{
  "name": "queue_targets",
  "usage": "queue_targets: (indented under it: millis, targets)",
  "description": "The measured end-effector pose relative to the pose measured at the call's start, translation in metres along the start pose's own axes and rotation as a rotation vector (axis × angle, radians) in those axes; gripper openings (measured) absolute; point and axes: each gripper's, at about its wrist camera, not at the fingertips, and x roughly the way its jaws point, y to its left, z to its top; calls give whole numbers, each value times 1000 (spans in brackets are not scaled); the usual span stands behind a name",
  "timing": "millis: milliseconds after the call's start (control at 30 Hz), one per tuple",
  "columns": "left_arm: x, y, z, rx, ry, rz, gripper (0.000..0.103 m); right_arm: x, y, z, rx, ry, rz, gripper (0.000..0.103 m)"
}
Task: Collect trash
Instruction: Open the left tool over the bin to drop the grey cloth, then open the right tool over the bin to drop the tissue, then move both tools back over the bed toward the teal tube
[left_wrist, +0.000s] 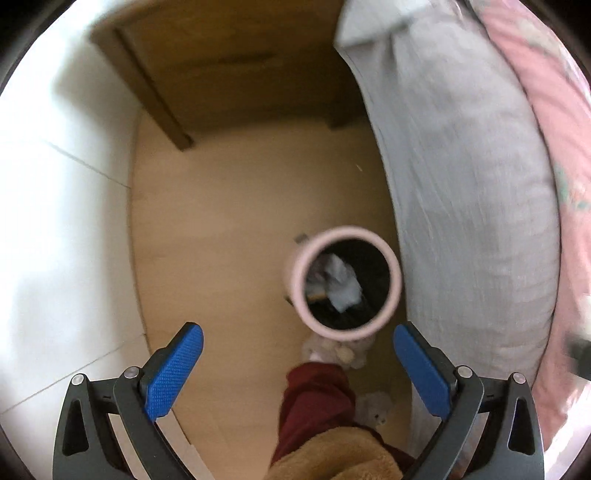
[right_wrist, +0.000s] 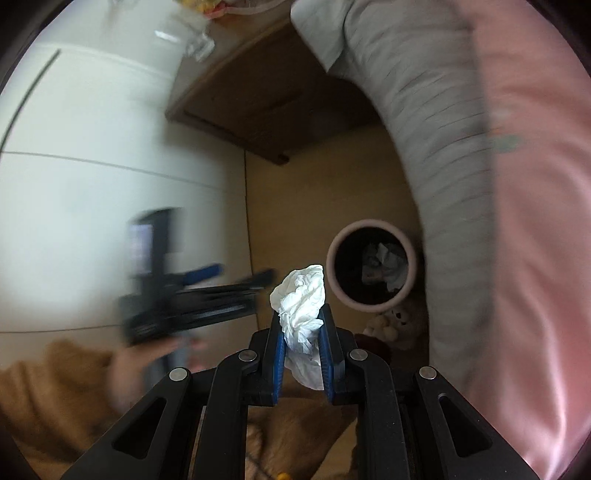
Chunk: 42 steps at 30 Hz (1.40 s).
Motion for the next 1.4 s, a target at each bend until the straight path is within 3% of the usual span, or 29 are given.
queue_targets:
  millis: [133, 300, 400, 500, 533, 567, 700, 900, 1033, 1167, 1300, 1400]
  targets:
    - [-27, 13, -4, -13, -63, 51, 103, 53, -5, 16, -23, 65, -44, 17]
    - [-38, 16, -10, 43, -69, 76, 103, 98, -5, 25, -100, 116, -110, 18]
    - [-40, 18, -12, 50, -61, 80, 103, 115, -9, 25, -111, 114, -126, 35]
    - [-40, 23, -11, 35, -57, 78, 103, 122, -12, 25, -104, 97, -114, 69]
    - [-40, 24, -11, 31, -55, 78, 103, 122, -13, 25, -104, 83, -108, 82]
    - [-39, 25, -10, 28, -53, 78, 103, 119, -14, 24, -105, 55, -110, 85]
    - [-40, 22, -8, 30, -55, 77, 103, 98, -14, 20, -69, 0, -84, 86]
    - [-60, 4, 9, 51, -99, 23, 103, 0, -7, 3, -13, -161, -37, 90]
    - [-79, -51, 38, 161, -138, -67, 103, -79, -17, -17, 88, -293, -49, 92]
    - [-96, -144, 63, 375, -152, -174, 103, -160, -54, -50, 294, -435, -131, 92]
    - [-107, -250, 58, 641, -156, -277, 103, -214, -102, -91, 505, -549, -204, 92]
    - [-113, -338, 31, 875, -136, -353, 103, -245, -138, -144, 703, -643, -227, 92]
